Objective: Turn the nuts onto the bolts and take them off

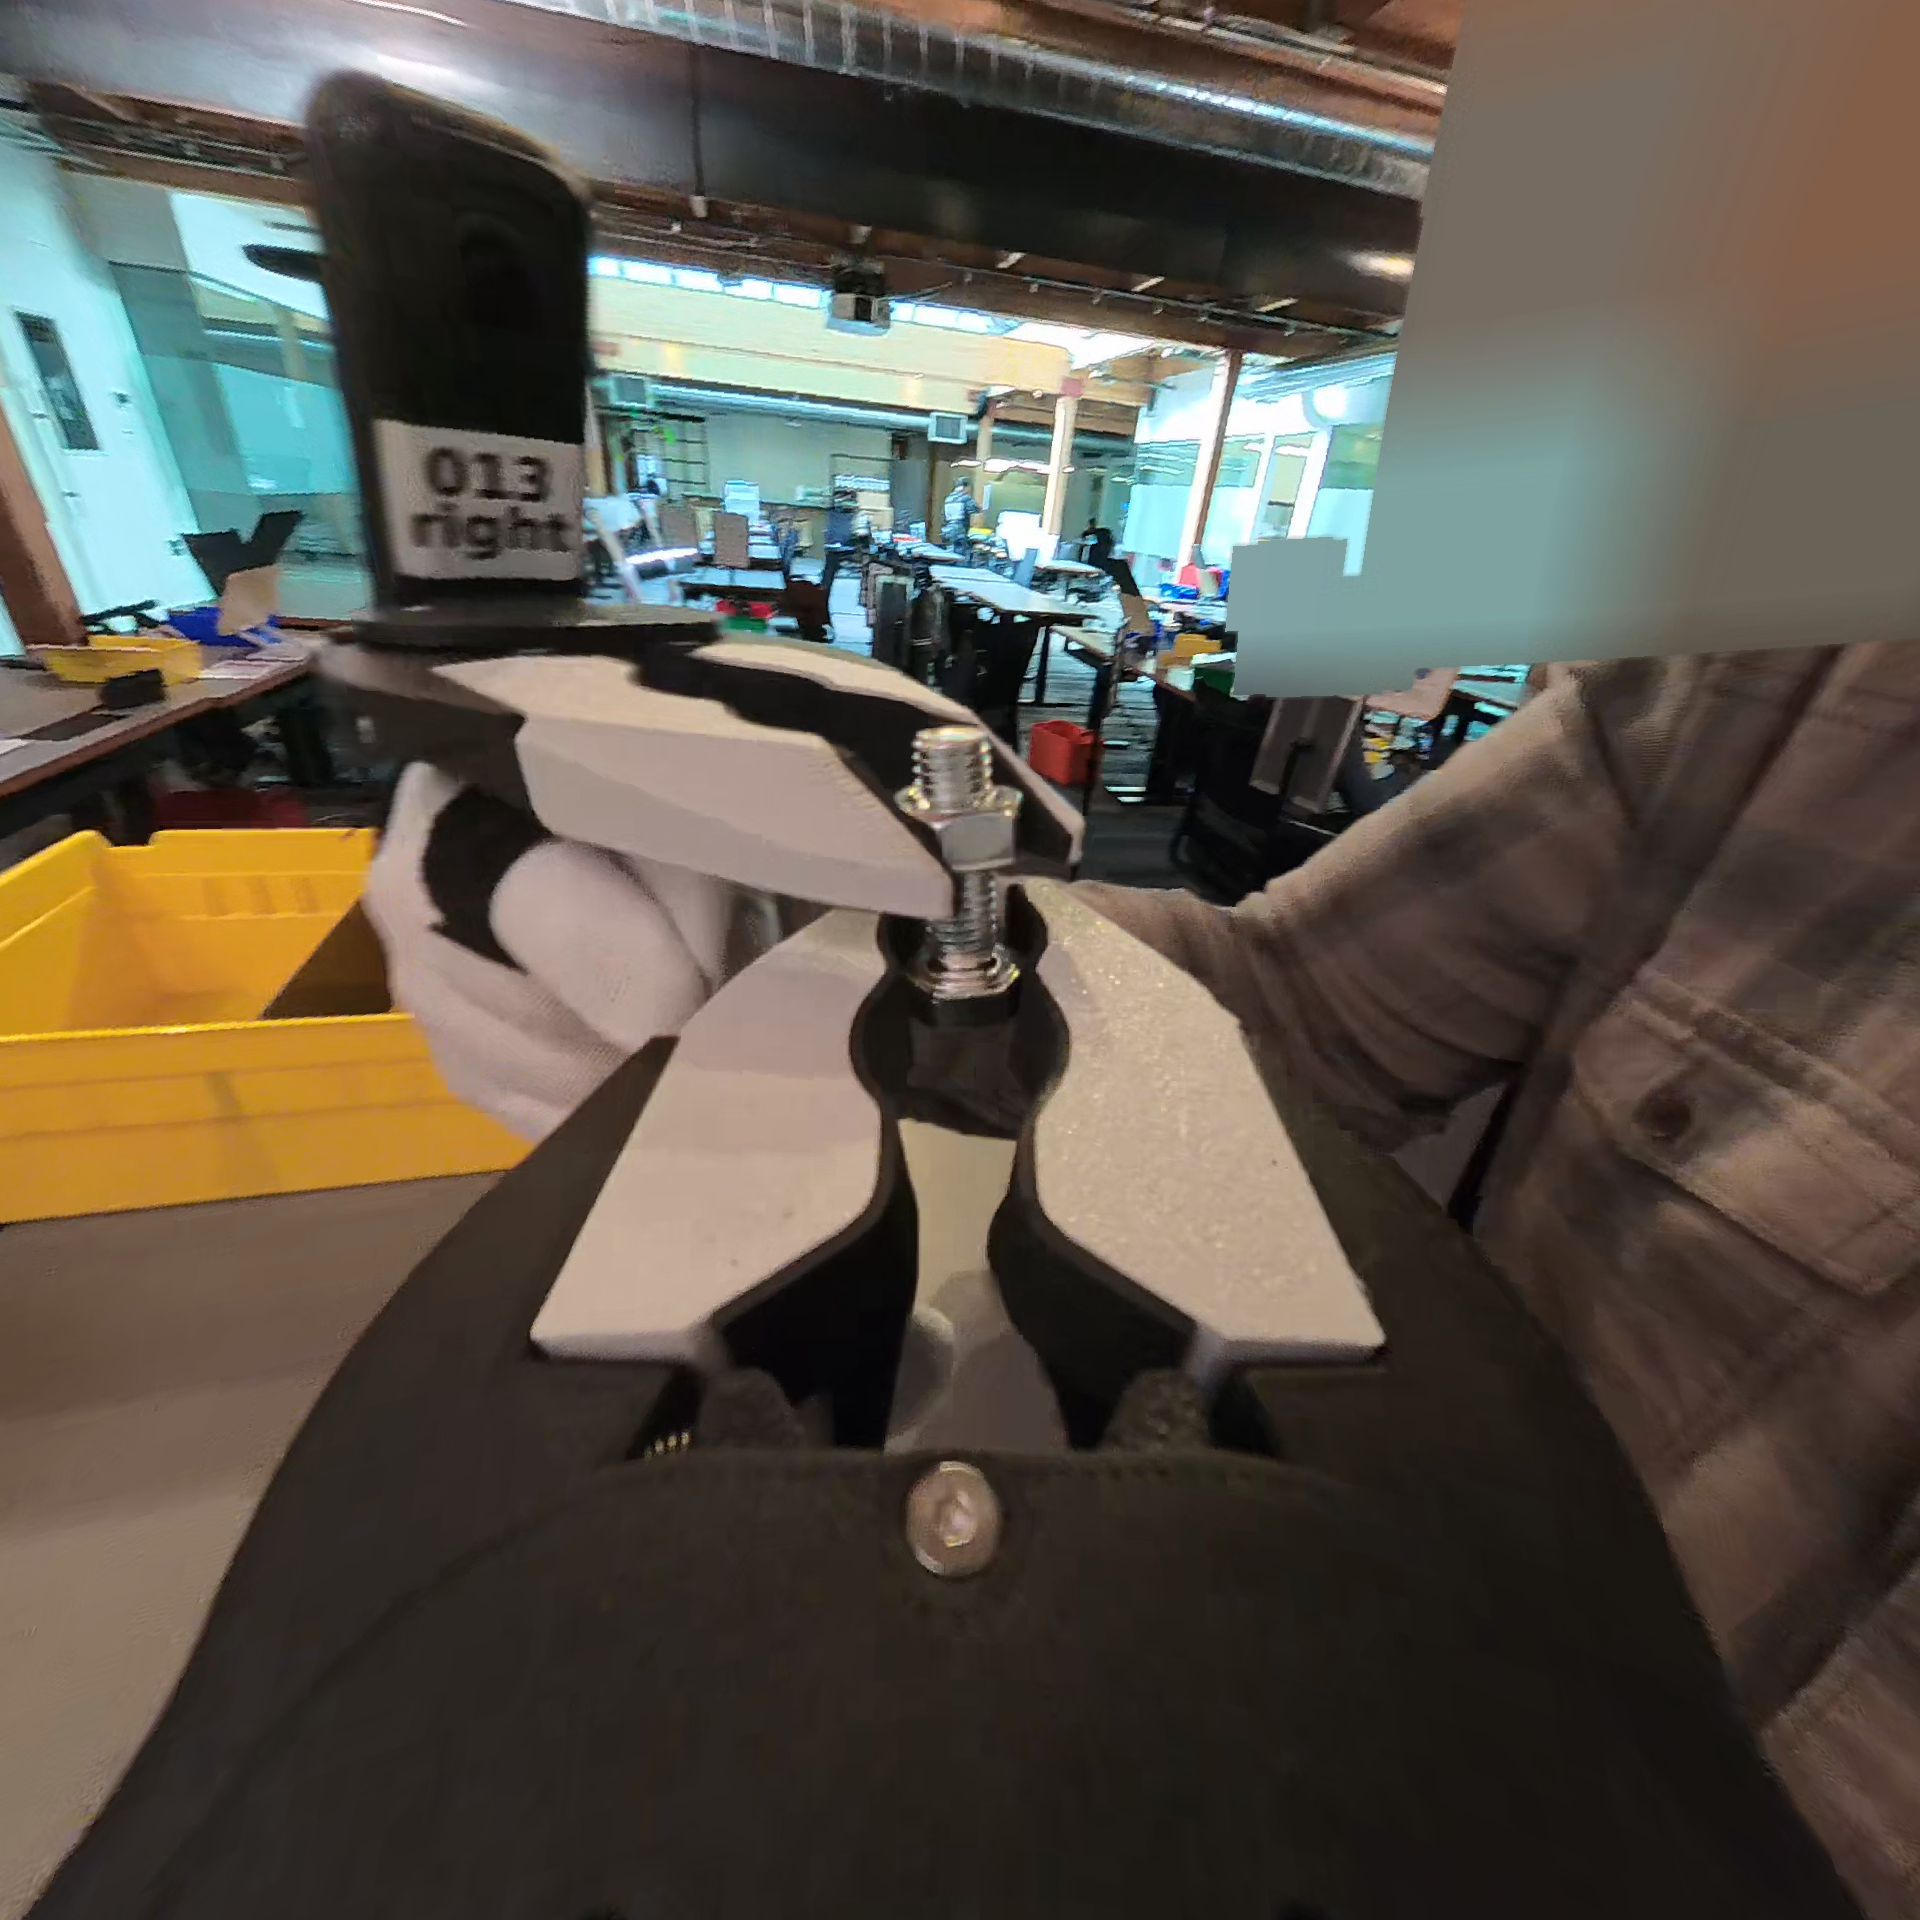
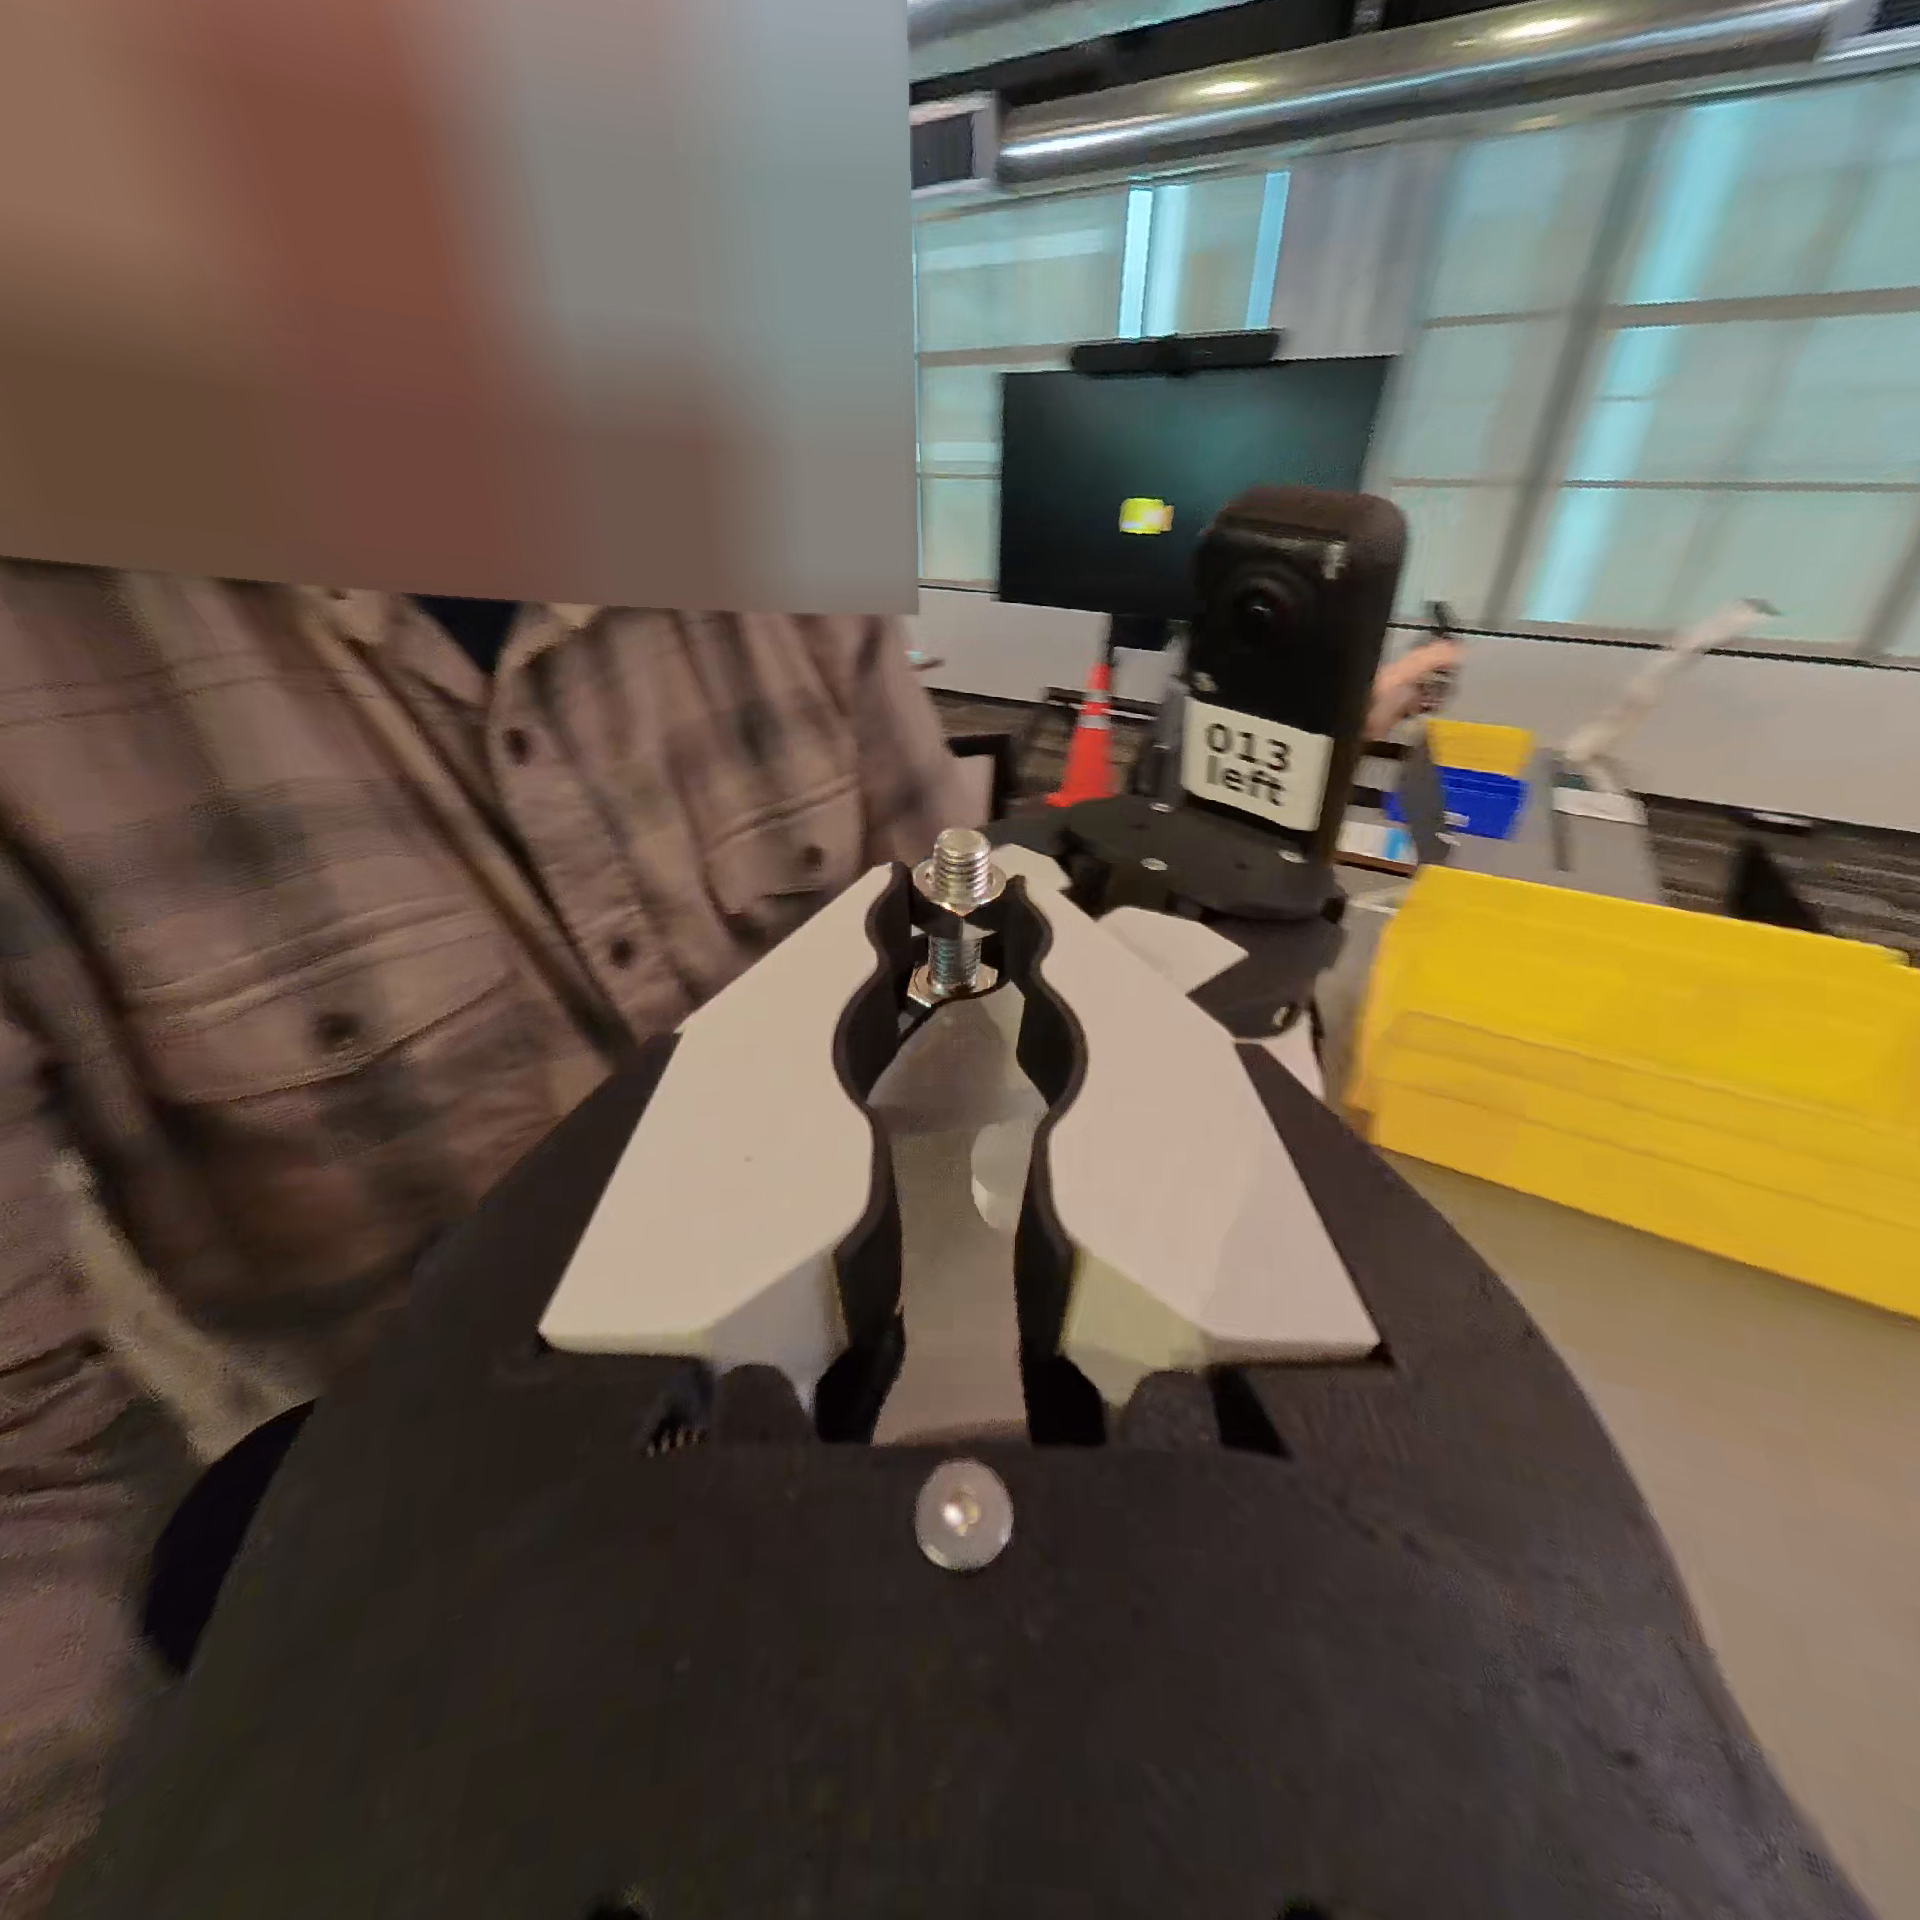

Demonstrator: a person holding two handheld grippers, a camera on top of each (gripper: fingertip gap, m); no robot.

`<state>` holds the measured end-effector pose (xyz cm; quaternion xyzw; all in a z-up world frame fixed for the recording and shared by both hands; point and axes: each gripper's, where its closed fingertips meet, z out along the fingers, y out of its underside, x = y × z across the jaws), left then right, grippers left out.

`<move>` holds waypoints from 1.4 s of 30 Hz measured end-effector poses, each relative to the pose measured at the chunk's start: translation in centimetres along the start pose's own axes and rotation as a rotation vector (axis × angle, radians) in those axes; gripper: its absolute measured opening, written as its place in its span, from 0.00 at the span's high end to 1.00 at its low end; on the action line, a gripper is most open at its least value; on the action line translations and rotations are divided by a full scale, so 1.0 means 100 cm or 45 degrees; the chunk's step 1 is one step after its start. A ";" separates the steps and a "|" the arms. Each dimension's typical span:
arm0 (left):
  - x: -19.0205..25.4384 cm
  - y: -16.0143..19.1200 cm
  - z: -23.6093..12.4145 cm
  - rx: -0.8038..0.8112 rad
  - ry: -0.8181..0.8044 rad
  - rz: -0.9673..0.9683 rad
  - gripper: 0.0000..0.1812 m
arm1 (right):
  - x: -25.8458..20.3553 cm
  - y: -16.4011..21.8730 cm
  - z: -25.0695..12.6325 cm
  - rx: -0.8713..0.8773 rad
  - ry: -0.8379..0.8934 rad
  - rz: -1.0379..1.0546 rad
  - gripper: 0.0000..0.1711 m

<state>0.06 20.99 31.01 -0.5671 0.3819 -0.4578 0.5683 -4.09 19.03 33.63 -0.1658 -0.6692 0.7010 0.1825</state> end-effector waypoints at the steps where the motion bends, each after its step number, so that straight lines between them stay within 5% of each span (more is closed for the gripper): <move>1: 0.006 0.000 0.003 -0.001 0.030 -0.001 0.91 | -0.006 -0.001 0.001 0.011 -0.089 0.016 0.91; 8: 0.029 0.001 0.014 0.013 0.173 -0.050 0.91 | -0.032 -0.003 0.005 0.107 -0.458 0.000 0.91; 15: 0.024 -0.001 0.013 0.031 0.147 -0.058 0.91 | -0.027 -0.005 0.004 0.133 -0.414 -0.020 0.90; 19: 0.006 0.001 0.006 0.011 0.043 -0.029 0.91 | -0.006 -0.018 -0.006 0.207 -0.127 -0.052 0.76; 25: -0.026 0.006 -0.008 -0.017 -0.139 0.023 0.91 | 0.036 -0.015 -0.024 0.120 0.616 -0.082 0.70; 35: -0.084 0.017 -0.028 -0.006 -0.540 0.063 0.91 | 0.064 0.021 -0.050 0.042 1.724 0.030 0.73; 42: -0.098 0.032 -0.025 -0.083 -0.712 0.179 0.92 | 0.077 0.041 -0.051 -0.061 2.136 0.015 0.79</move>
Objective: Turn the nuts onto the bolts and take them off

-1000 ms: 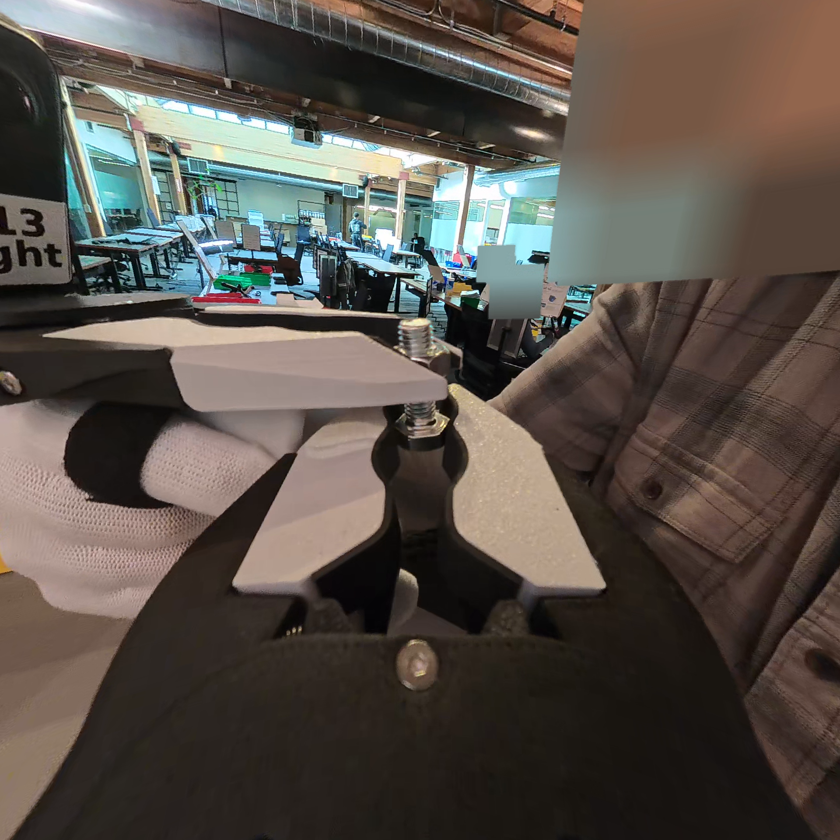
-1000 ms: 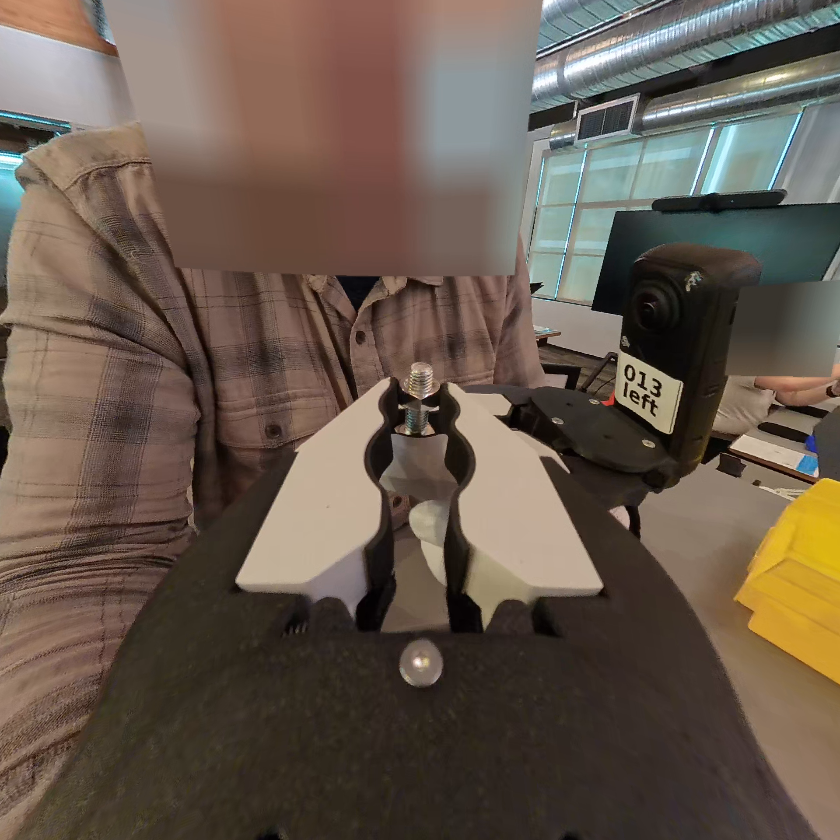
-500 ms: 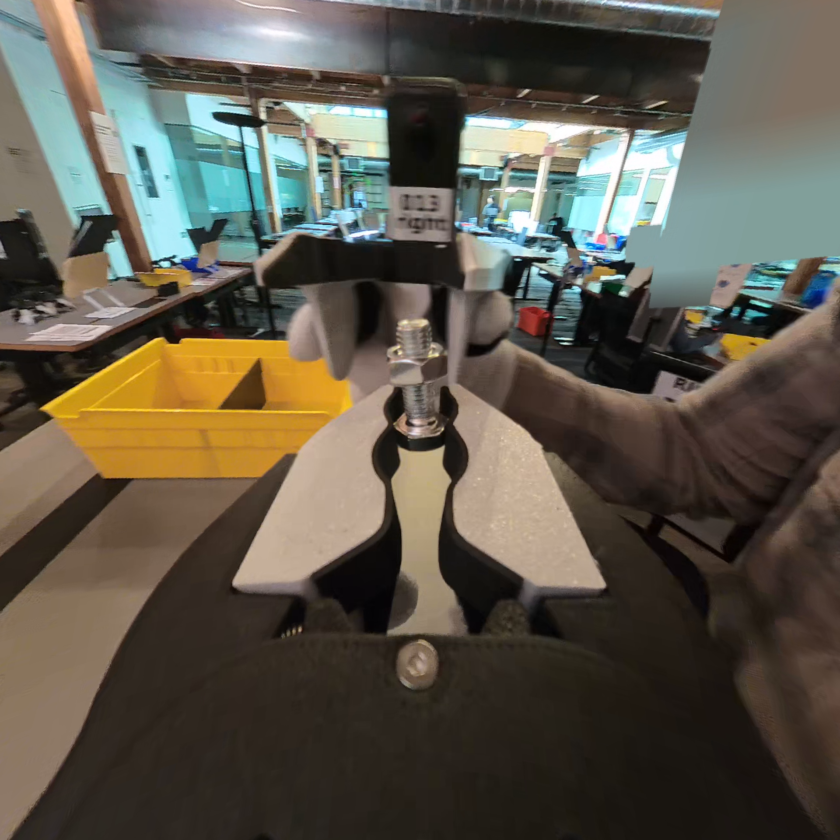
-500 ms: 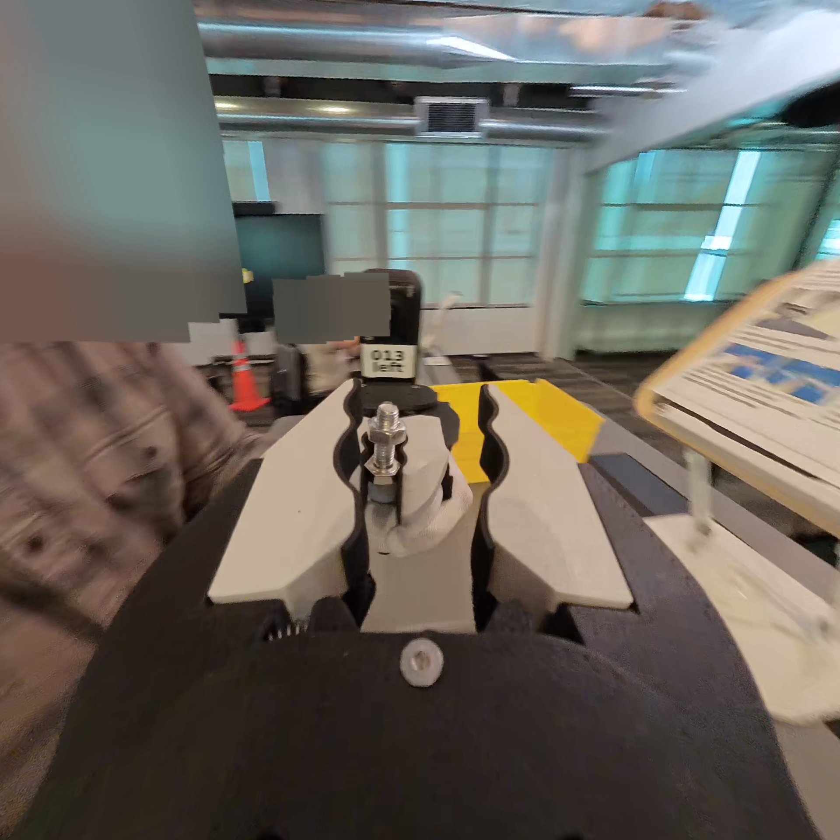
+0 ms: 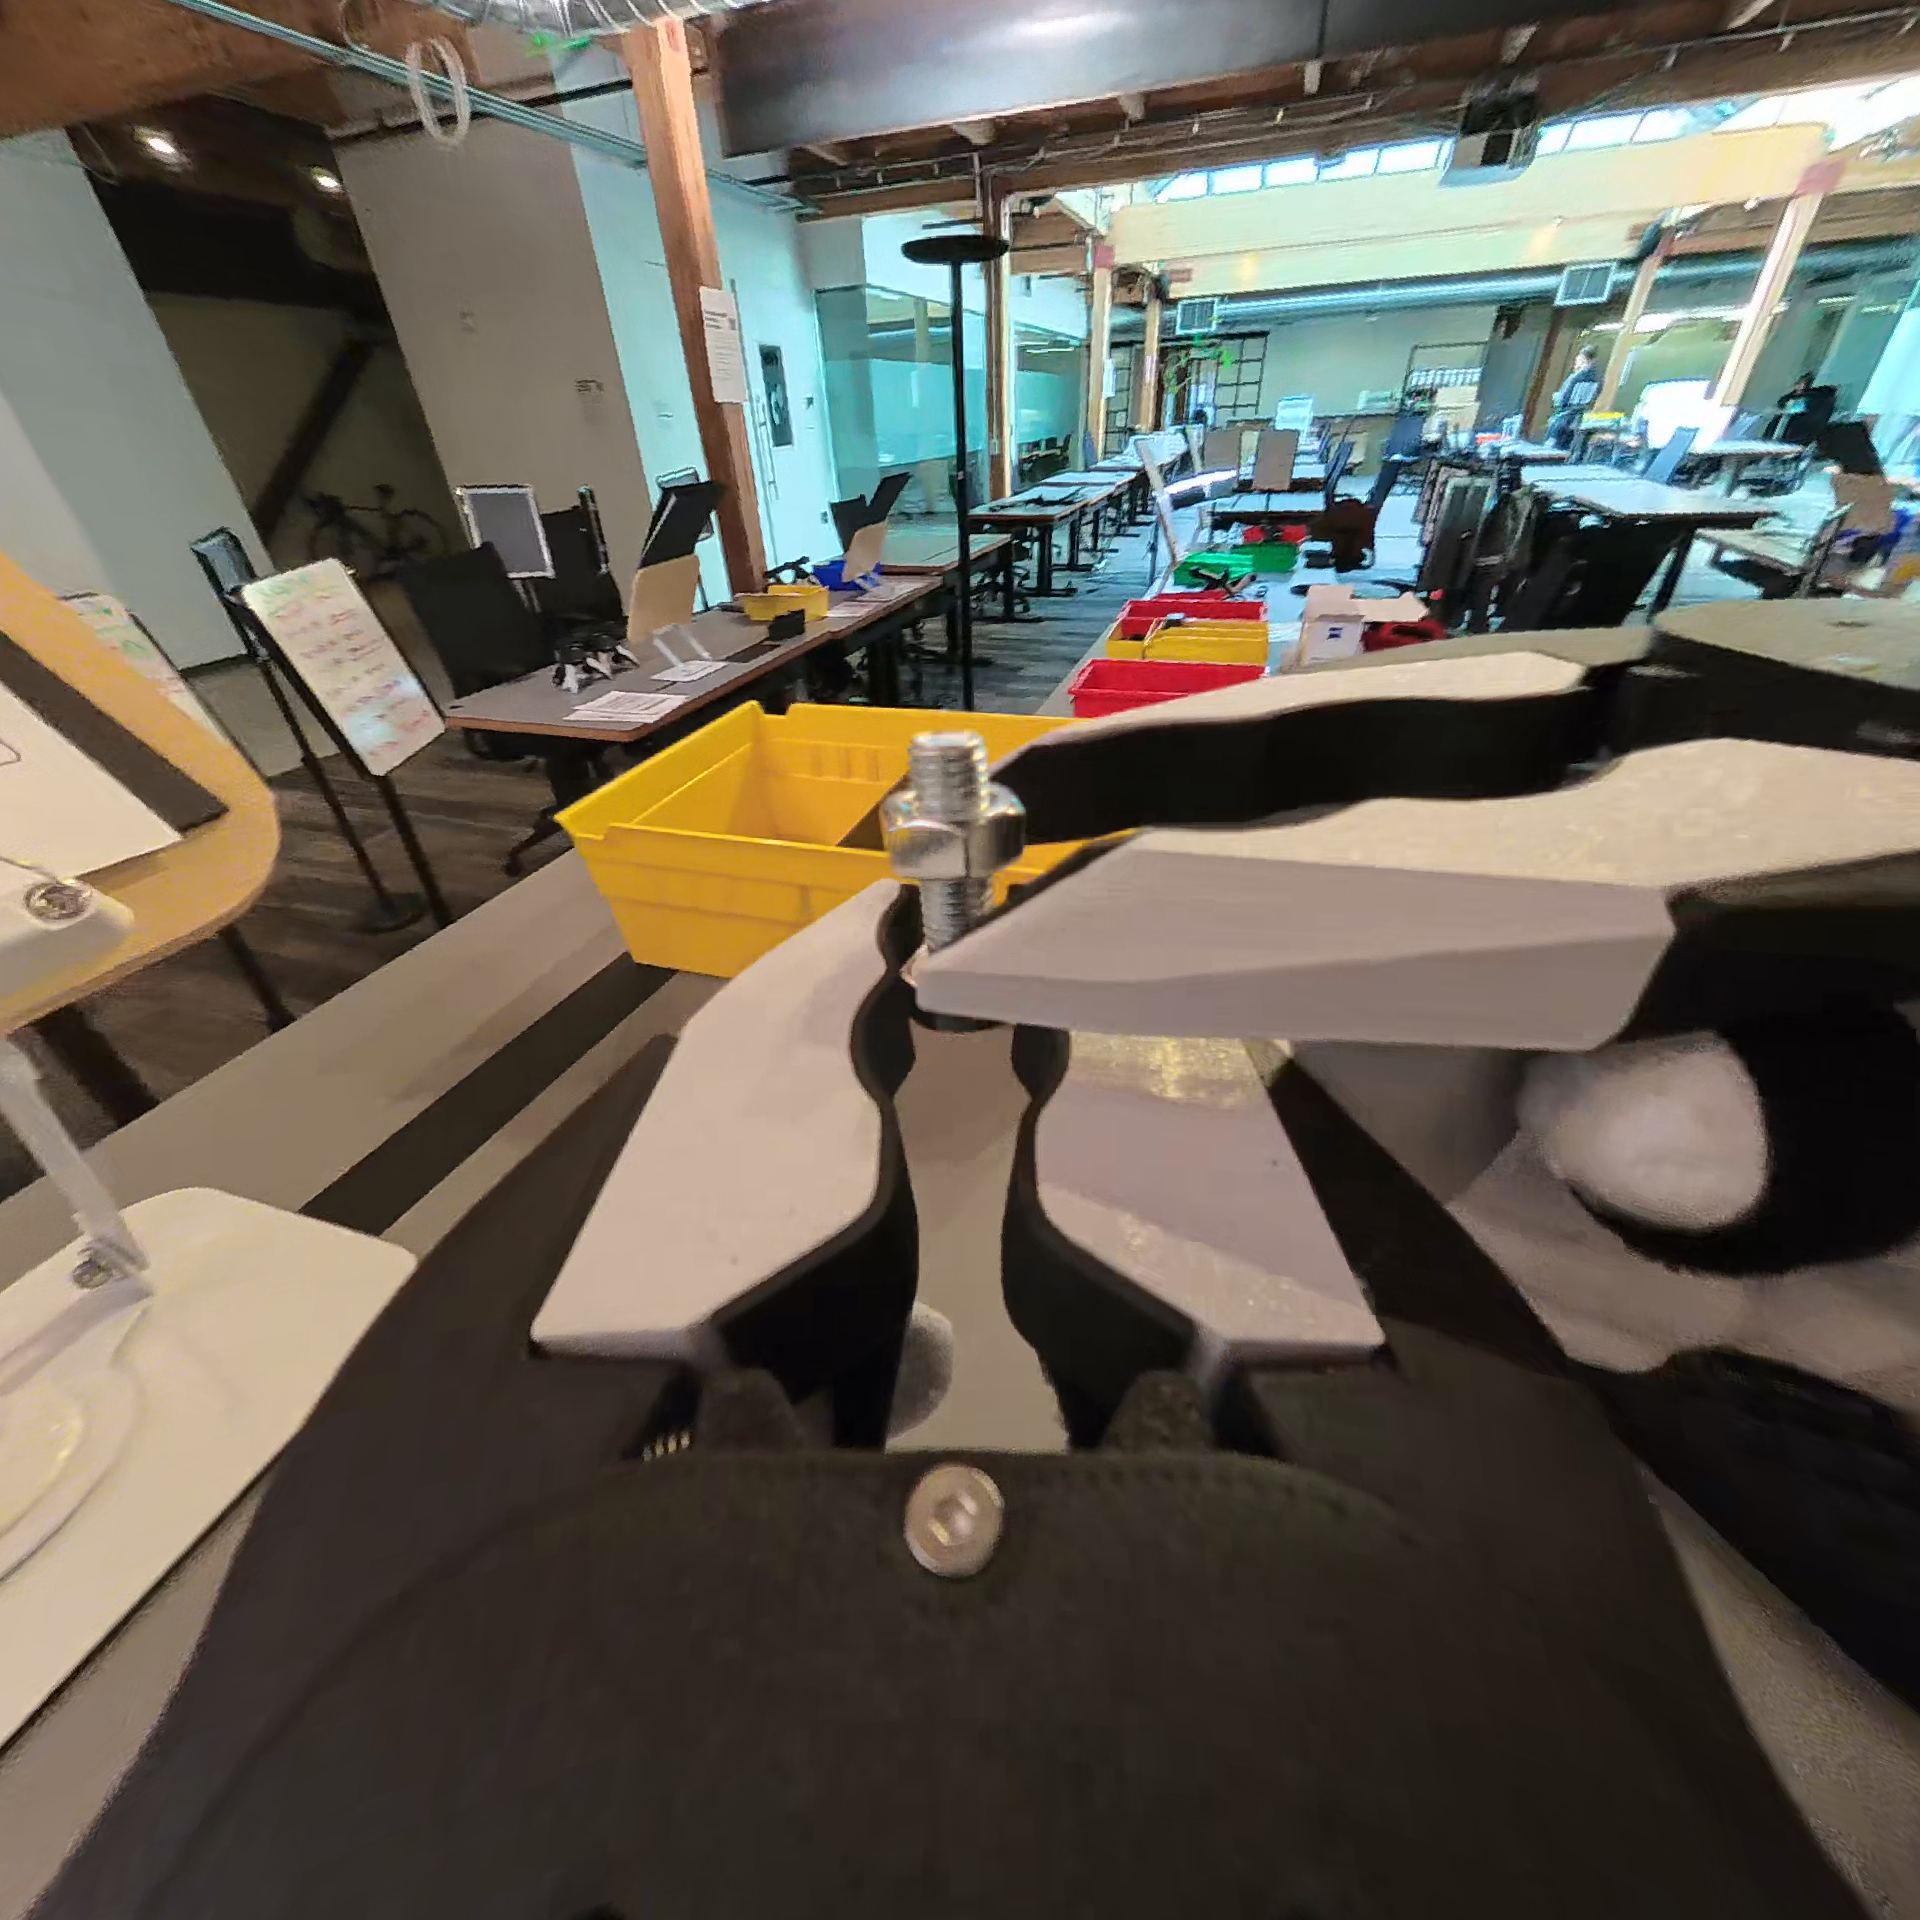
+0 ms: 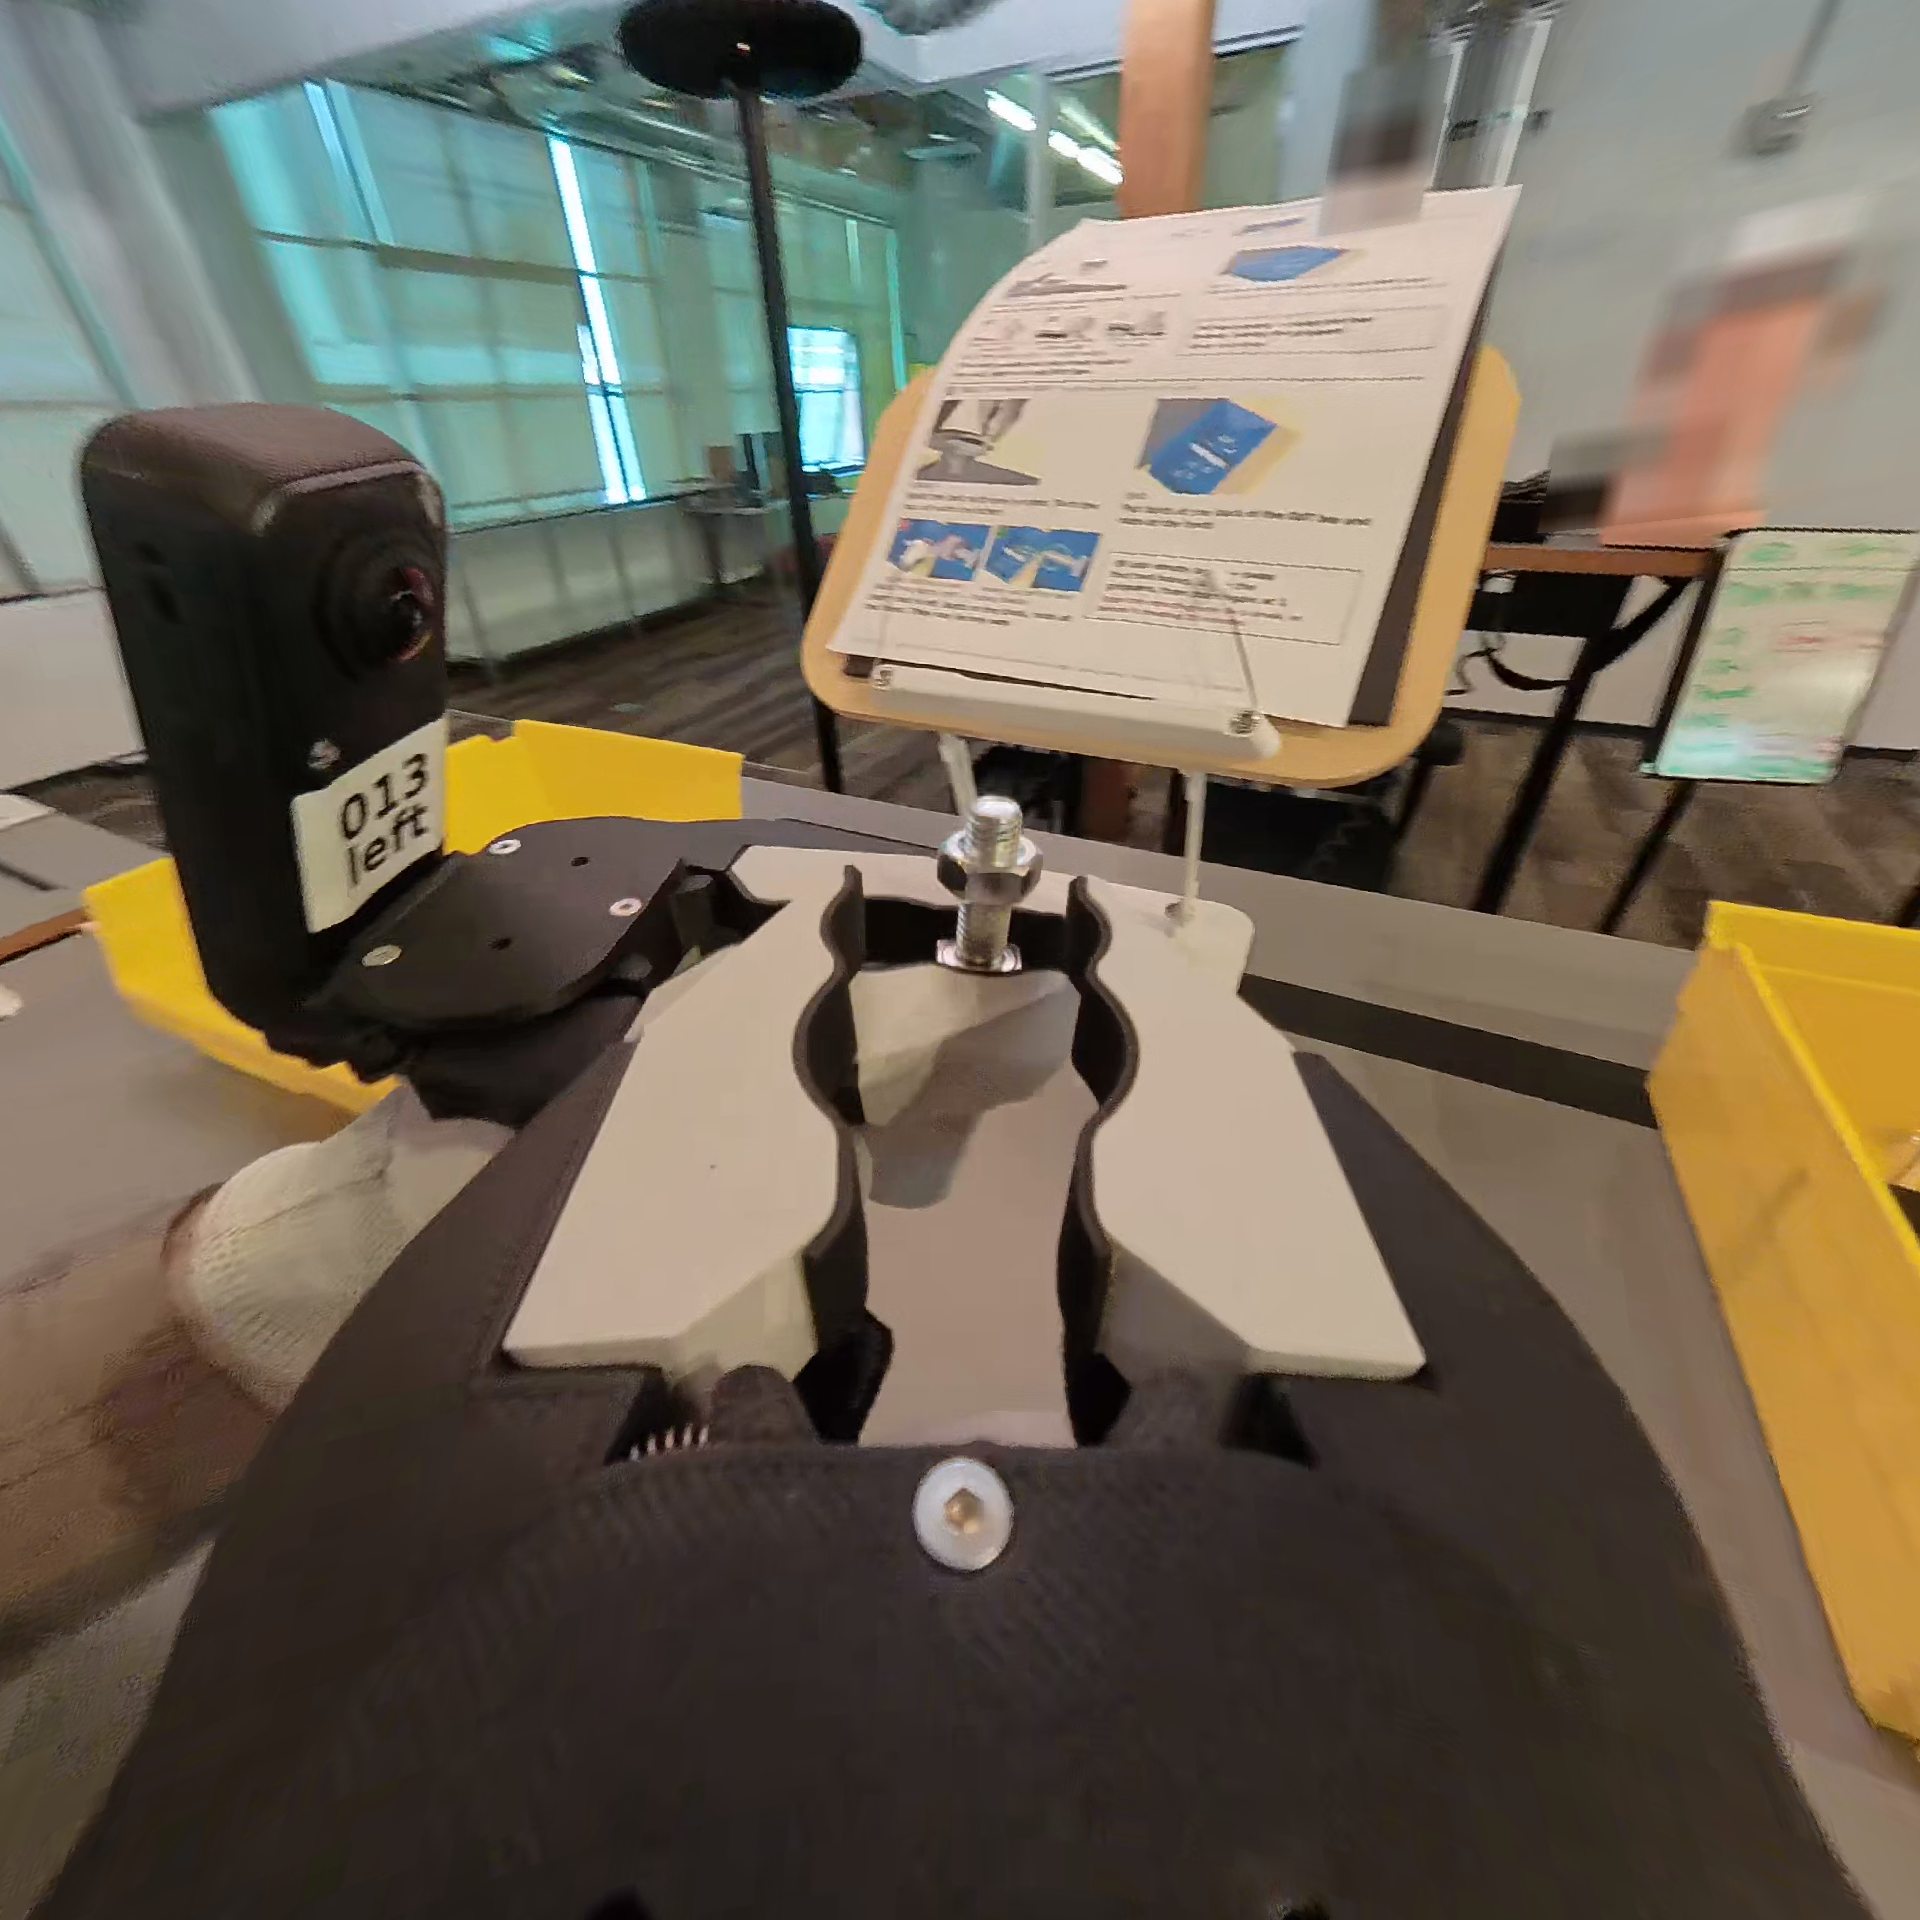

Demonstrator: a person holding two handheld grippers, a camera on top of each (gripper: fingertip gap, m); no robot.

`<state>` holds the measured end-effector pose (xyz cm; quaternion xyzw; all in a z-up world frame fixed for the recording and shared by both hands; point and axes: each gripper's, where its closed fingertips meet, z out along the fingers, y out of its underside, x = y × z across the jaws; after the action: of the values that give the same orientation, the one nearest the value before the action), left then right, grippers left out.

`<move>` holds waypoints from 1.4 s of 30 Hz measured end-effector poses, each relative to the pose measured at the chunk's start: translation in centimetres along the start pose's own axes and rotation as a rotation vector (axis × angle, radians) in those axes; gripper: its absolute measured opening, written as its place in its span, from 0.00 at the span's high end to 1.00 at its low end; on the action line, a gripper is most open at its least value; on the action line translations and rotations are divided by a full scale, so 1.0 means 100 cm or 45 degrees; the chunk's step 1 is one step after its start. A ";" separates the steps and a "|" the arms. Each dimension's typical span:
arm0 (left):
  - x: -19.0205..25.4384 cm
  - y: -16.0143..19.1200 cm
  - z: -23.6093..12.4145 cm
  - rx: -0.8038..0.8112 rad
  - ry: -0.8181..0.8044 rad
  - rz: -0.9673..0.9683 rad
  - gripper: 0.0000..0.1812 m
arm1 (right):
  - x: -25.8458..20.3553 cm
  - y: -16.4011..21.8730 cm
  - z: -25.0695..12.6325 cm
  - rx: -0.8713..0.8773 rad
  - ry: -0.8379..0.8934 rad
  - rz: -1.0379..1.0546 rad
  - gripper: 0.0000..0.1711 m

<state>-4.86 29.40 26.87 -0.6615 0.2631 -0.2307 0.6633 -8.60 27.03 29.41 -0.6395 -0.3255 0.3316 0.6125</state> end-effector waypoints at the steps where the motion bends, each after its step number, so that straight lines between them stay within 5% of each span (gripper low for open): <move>1: -0.002 0.000 0.000 0.005 -0.021 -0.005 0.92 | 0.002 0.000 0.001 0.000 0.033 0.000 0.82; 4: -0.004 0.002 0.001 0.005 -0.034 -0.006 0.92 | 0.006 0.000 0.002 0.008 0.095 -0.037 0.90; 9: -0.005 0.003 0.001 0.000 -0.047 0.006 0.92 | 0.006 0.000 0.003 0.017 0.097 -0.072 0.91; 17: 0.002 -0.003 -0.002 0.005 0.031 -0.024 0.92 | 0.004 -0.005 -0.001 0.025 -0.143 -0.080 0.91; 30: 0.027 -0.018 -0.009 0.013 0.218 -0.069 0.91 | -0.009 -0.018 -0.024 0.010 -0.947 -0.076 0.91; 42: 0.087 -0.031 -0.010 0.050 0.522 -0.115 0.92 | -0.018 -0.025 -0.082 0.080 -1.943 0.007 0.91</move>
<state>1.17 22.90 29.56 -0.5989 0.3581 -0.3948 0.5977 -2.90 20.93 32.25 -0.2164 -0.6472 0.6922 0.2348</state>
